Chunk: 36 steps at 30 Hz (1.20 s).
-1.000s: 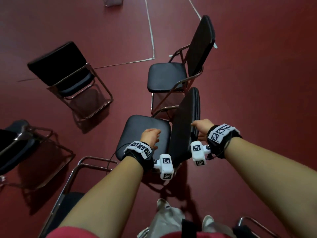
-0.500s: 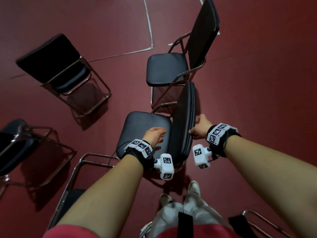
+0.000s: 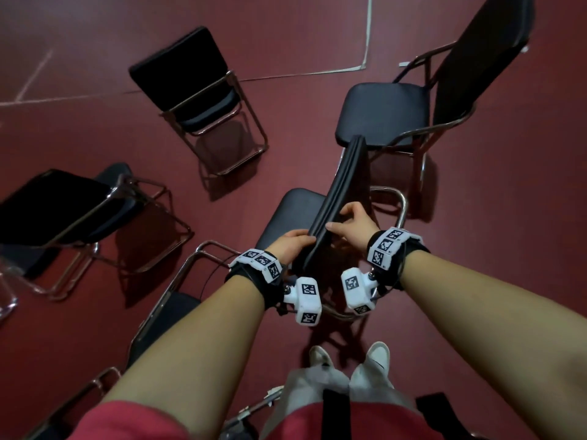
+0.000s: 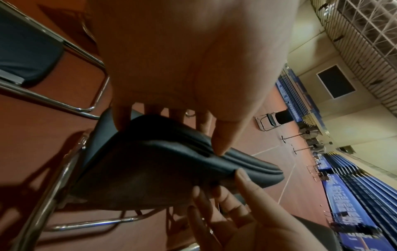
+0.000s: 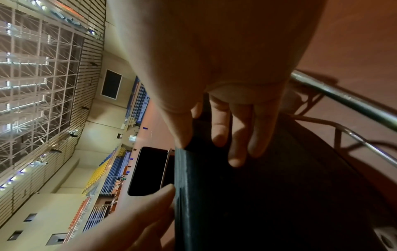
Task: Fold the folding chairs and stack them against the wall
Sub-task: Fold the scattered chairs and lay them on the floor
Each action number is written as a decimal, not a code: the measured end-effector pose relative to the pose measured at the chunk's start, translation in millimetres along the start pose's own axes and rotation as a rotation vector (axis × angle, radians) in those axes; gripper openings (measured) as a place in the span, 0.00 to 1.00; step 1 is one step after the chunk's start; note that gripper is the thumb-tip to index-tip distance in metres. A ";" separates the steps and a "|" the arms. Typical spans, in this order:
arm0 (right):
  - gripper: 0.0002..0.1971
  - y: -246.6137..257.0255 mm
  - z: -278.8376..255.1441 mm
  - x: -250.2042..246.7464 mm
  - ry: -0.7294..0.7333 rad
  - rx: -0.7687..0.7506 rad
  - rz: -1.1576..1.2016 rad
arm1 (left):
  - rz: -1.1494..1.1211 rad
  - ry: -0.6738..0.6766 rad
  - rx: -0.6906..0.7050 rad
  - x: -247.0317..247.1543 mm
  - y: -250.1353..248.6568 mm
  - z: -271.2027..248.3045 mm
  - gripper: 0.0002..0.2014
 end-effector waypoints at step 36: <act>0.35 -66.0 103.5 227.5 -0.097 0.448 0.241 | -0.001 -0.266 -0.041 -255.5 77.0 199.3 0.26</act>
Point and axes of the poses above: each hand's wrist, its own z-axis towards the middle knuckle, its own x-axis out of the palm, y = z × x, the point moved 2 cm from there along z, towards the middle knuckle, and after that the axes turned 1 degree about x, right-handed, at the moved point
